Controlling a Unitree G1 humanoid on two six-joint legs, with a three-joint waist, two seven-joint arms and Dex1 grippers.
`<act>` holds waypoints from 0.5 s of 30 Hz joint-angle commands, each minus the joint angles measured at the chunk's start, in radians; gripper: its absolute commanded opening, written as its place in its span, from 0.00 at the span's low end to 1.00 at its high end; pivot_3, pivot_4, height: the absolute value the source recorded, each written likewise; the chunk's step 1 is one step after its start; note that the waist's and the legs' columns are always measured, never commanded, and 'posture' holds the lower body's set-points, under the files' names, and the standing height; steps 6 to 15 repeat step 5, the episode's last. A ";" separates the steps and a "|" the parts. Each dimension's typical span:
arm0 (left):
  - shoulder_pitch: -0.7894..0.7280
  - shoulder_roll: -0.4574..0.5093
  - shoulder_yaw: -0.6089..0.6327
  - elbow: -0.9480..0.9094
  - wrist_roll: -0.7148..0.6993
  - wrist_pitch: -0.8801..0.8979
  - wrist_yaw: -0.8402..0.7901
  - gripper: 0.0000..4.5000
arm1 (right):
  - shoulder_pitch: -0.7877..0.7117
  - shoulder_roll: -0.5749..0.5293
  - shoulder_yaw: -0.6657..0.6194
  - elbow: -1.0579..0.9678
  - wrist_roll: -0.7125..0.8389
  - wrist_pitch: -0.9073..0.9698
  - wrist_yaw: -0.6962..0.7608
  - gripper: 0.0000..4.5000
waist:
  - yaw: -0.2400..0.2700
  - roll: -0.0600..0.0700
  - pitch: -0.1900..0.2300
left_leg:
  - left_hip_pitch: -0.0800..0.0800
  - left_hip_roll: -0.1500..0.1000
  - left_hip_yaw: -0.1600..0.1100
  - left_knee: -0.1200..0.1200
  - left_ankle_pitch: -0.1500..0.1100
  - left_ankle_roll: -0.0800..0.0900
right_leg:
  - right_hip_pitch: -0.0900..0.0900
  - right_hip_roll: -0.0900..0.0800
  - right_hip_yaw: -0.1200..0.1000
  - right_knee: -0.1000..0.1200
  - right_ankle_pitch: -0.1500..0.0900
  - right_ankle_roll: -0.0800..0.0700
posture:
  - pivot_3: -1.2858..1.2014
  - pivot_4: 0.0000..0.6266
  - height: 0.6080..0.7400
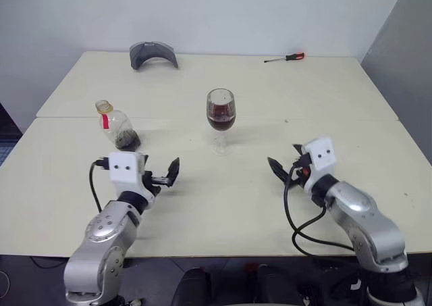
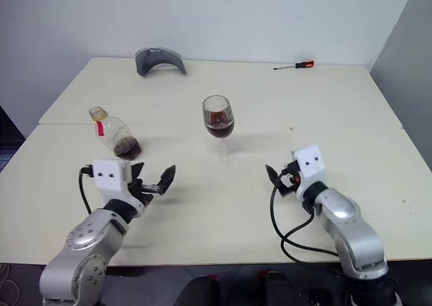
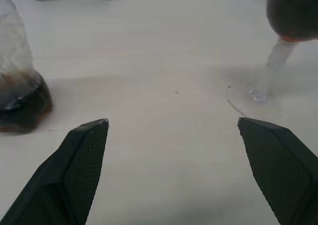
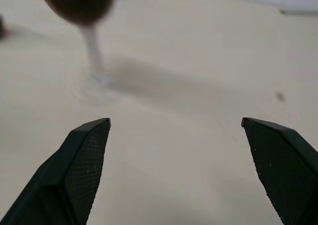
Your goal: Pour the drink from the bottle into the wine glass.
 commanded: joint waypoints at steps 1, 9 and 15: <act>0.026 -0.018 -0.047 -0.034 0.052 -0.025 0.034 1.00 | 0.041 0.044 -0.028 -0.084 -0.077 0.015 -0.119 1.00 | -0.001 0.000 0.000 | 0.000 0.000 0.000 0.000 0.000 0.000 | 0.000 0.000 0.000 0.000 0.000 0.000 | 0.52 0.24 1.00; 0.061 -0.046 -0.080 -0.041 0.077 -0.038 0.050 1.00 | 0.113 0.103 0.001 -0.121 -0.125 0.021 -0.178 1.00 | -0.001 0.001 0.000 | 0.001 0.000 0.000 -0.001 0.000 0.000 | 0.000 0.001 0.000 0.000 0.000 0.000 | 0.52 0.24 1.00; 0.061 -0.046 -0.080 -0.041 0.077 -0.038 0.050 1.00 | 0.113 0.103 0.001 -0.121 -0.125 0.021 -0.178 1.00 | -0.001 0.001 0.000 | 0.001 0.000 0.000 -0.001 0.000 0.000 | 0.000 0.001 0.000 0.000 0.000 0.000 | 0.52 0.24 1.00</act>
